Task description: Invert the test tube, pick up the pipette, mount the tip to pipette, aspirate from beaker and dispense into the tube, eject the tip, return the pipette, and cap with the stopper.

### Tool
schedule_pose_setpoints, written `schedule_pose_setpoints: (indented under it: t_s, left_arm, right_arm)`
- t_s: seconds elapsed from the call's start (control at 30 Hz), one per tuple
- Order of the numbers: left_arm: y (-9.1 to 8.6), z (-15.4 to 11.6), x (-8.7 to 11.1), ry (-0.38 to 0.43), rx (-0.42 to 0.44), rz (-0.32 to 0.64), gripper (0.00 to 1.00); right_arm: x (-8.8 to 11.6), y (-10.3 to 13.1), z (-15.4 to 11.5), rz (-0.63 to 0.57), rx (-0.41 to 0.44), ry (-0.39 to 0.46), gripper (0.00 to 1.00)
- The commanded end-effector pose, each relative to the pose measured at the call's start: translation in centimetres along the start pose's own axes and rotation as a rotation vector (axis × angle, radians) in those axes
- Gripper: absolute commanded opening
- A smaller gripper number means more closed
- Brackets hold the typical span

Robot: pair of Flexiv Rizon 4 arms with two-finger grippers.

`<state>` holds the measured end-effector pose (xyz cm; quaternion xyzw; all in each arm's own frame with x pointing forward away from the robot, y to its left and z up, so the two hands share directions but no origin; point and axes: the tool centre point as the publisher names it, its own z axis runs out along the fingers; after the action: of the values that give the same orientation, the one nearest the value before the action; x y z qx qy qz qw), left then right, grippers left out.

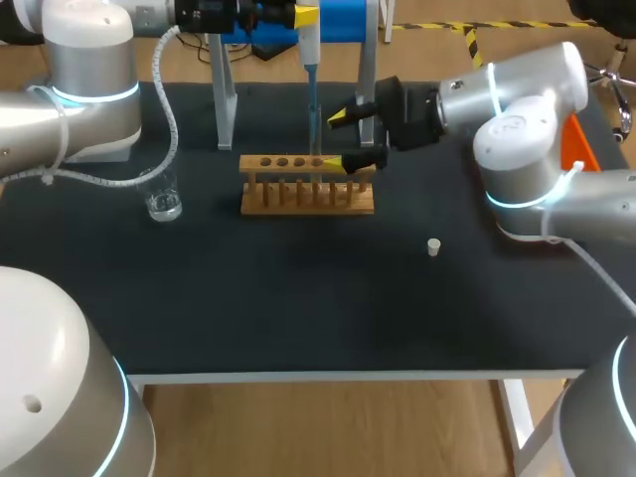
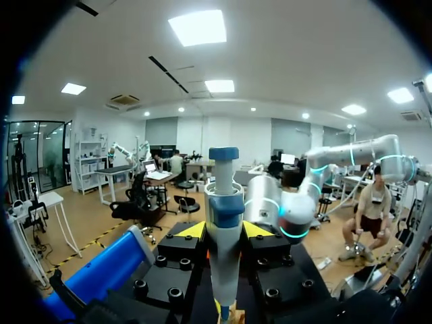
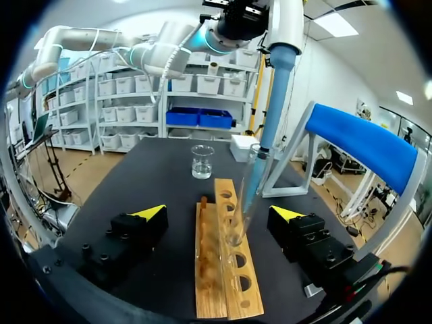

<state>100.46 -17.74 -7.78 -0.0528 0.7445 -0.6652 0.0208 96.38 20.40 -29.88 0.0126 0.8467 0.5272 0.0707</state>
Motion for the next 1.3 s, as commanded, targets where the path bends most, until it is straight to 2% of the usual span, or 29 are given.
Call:
schedule_pose_setpoints:
  t_s: [0.03,0.37,1.3]
  left_arm:
    - [-0.1,0.0,0.0,0.002,-0.002,0.000,0.00]
    - [-0.3,0.0,0.1,0.001,-0.004,0.004,0.00]
    - [-6.0,0.3,2.2,-0.049,-0.075,0.084,0.00]
  right_arm:
    - [0.2,-0.1,0.1,0.008,0.012,-0.016,1.00]
    - [0.2,-0.1,0.1,0.008,0.012,-0.016,1.00]
    - [0.2,-0.1,0.1,0.008,0.012,-0.016,1.00]
